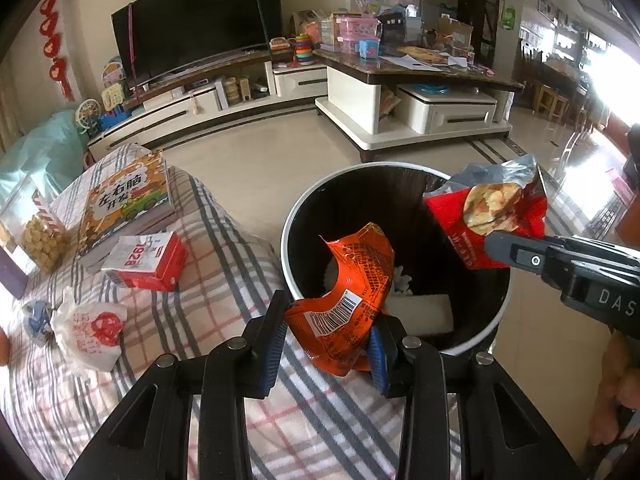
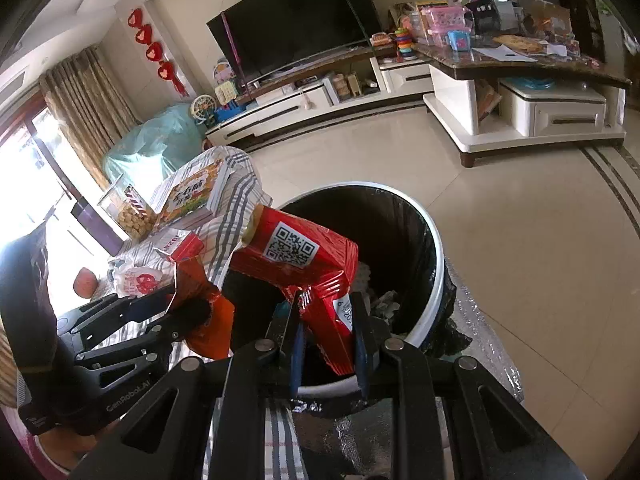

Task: Collect trash
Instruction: 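Carry the orange chip bag and red snack bag over the trash bin with both tools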

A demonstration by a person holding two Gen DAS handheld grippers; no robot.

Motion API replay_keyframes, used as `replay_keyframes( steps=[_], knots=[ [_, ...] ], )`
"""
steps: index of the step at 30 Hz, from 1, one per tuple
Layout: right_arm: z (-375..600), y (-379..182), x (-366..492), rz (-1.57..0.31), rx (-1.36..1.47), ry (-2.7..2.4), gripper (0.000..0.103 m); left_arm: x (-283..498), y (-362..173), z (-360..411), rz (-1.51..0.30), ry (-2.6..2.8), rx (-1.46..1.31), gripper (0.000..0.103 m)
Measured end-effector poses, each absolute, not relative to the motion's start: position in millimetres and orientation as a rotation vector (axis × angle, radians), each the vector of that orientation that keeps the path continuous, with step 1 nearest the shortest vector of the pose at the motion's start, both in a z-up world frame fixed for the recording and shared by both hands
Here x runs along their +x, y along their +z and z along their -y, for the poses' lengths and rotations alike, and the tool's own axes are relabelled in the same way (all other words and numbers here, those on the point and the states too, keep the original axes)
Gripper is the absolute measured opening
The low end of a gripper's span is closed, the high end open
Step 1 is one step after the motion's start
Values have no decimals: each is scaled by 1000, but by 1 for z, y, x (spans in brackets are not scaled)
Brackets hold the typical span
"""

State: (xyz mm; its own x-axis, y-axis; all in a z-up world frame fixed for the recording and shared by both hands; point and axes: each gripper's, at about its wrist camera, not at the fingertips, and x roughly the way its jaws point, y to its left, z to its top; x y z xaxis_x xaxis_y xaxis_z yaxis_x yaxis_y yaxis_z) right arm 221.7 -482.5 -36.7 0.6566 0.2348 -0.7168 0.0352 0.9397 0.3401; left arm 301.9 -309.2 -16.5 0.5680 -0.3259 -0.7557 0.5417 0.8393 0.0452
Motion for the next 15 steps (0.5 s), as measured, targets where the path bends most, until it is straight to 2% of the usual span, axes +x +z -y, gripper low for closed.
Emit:
replay_keyframes(
  steps=[15],
  knots=[
    [490,-48,241,-898,333,105,22,326,-26,331,-862,-529,302,36]
  ],
)
